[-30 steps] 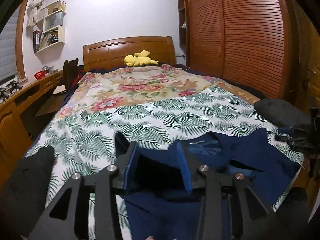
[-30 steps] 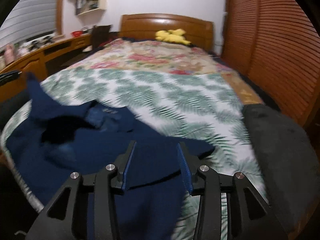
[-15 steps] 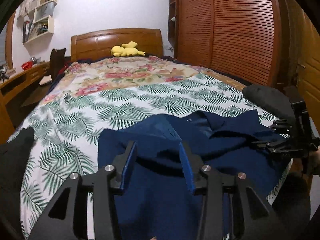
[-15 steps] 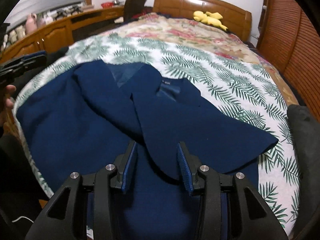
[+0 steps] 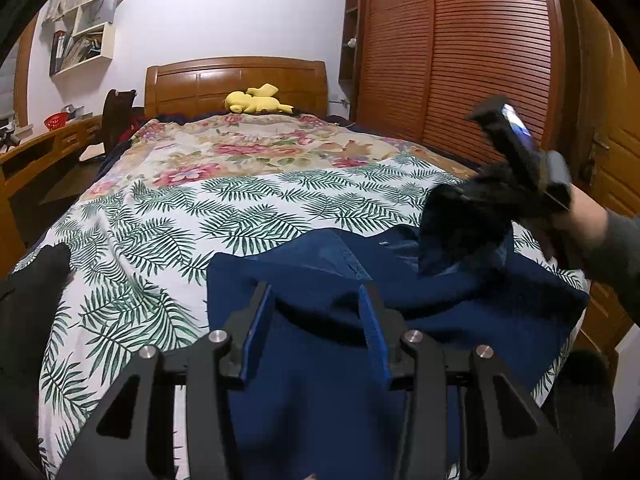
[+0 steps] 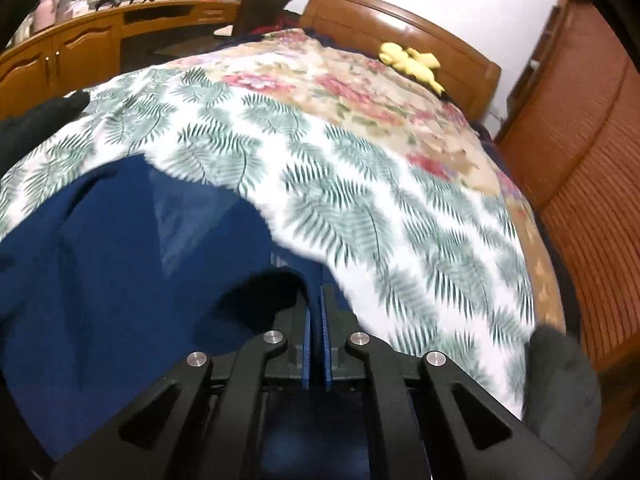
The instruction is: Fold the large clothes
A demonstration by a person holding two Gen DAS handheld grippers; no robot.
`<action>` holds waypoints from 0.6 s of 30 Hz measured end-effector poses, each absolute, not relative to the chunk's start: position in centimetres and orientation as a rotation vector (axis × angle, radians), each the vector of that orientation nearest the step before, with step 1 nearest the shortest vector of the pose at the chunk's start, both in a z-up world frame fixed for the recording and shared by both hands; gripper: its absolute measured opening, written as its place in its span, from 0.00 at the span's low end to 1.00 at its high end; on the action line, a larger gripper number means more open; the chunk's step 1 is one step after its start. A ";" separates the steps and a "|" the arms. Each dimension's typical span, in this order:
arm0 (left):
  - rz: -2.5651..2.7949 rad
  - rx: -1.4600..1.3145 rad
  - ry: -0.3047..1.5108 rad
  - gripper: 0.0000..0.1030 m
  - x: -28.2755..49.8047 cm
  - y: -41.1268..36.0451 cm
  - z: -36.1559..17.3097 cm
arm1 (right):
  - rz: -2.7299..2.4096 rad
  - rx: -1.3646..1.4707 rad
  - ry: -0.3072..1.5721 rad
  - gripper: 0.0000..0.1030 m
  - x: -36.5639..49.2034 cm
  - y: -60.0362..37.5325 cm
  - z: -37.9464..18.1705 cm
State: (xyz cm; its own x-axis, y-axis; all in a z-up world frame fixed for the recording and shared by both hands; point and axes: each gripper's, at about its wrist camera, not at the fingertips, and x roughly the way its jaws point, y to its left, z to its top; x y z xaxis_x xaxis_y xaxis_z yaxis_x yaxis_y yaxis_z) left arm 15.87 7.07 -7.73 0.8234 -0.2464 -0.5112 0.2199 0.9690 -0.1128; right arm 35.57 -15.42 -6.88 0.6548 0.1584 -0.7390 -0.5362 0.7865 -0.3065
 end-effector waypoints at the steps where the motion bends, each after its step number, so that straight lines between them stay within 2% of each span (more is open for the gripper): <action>1: -0.245 -0.050 0.550 0.42 15.8 7.2 -7.8 | 0.410 -0.554 0.757 0.02 36.4 -14.6 -6.9; 8: -0.230 -0.074 0.552 0.42 15.7 8.6 -7.9 | 0.353 -0.545 0.743 0.02 39.8 -12.5 -7.2; 9: -0.228 -0.078 0.552 0.42 15.7 8.8 -7.9 | 0.349 -0.536 0.749 0.08 39.9 -12.5 -7.2; 10: -0.223 -0.078 0.550 0.42 15.7 9.0 -7.9 | 0.347 -0.525 0.754 0.20 40.0 -12.6 -7.2; 12: -0.219 -0.080 0.548 0.42 15.6 9.2 -7.9 | 0.344 -0.489 0.745 0.34 39.9 -12.7 -6.8; 18: -0.209 -0.086 0.548 0.42 15.8 9.7 -7.9 | 0.462 -0.409 0.772 0.37 37.9 -11.5 -6.8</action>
